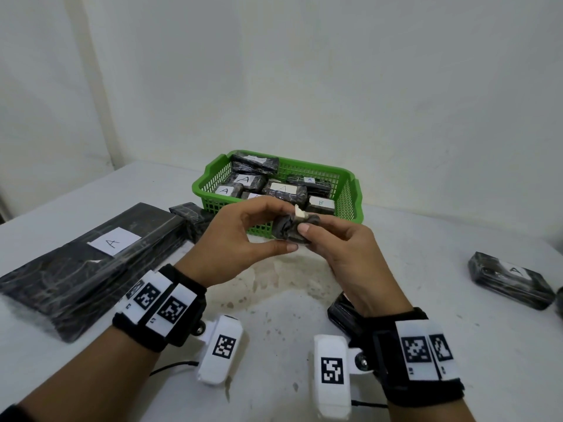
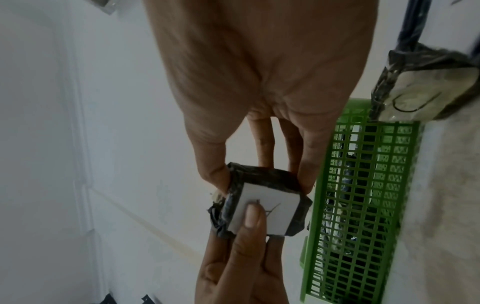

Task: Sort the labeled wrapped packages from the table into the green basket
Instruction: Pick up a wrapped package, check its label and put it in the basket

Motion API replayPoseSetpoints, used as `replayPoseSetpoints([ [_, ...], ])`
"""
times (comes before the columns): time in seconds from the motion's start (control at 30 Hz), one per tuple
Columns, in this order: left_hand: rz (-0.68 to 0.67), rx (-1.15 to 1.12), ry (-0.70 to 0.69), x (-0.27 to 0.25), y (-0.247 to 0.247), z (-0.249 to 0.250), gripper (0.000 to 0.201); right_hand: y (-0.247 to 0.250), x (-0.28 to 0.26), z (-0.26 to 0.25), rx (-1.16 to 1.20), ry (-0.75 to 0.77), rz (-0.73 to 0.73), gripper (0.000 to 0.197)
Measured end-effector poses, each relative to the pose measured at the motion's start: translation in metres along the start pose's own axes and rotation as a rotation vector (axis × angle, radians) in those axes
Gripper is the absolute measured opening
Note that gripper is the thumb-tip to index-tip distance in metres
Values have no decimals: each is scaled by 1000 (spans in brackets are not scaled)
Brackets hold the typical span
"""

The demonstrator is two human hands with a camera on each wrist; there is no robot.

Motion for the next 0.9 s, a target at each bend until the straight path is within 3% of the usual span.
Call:
replayPoseSetpoints([
  [0.07,11,0,5,0,-1,1,40,0,1,2,-19,0,11,23],
  [0.17,19,-11,-19,-1,-3,1,38,-5,0,2,14,-55,-56,43],
  [0.33,7,-18,-23,0,-4,1,38,-7,0,2,-3,-41,-7,30],
  [0.47,59,-49,-39,0,0,2,37,0,3,4,105,-108,-55,53],
  [0.6,102,-90,-58,1,6,1,40,7,3,3,115,-71,30,20],
  [0.63,95,-92,-60,1,5,2,39,7,3,4,109,-72,12,23],
  [0.8,68,-106,-61,0,1,2,37,1,2,3,197,-82,-122,71],
  [0.9,39,-36,-27,1,0,0,38,-1,3,6,171,-80,-114,73],
])
Point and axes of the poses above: each hand's wrist, its own x-axis towards the middle knuckle, its own y-axis out of the back of the hand, z = x × y, the point moved 1 cm from there along x, towards the middle knuckle, and after that the axes turned 13 degrees about -z, right-handed, at the moved point
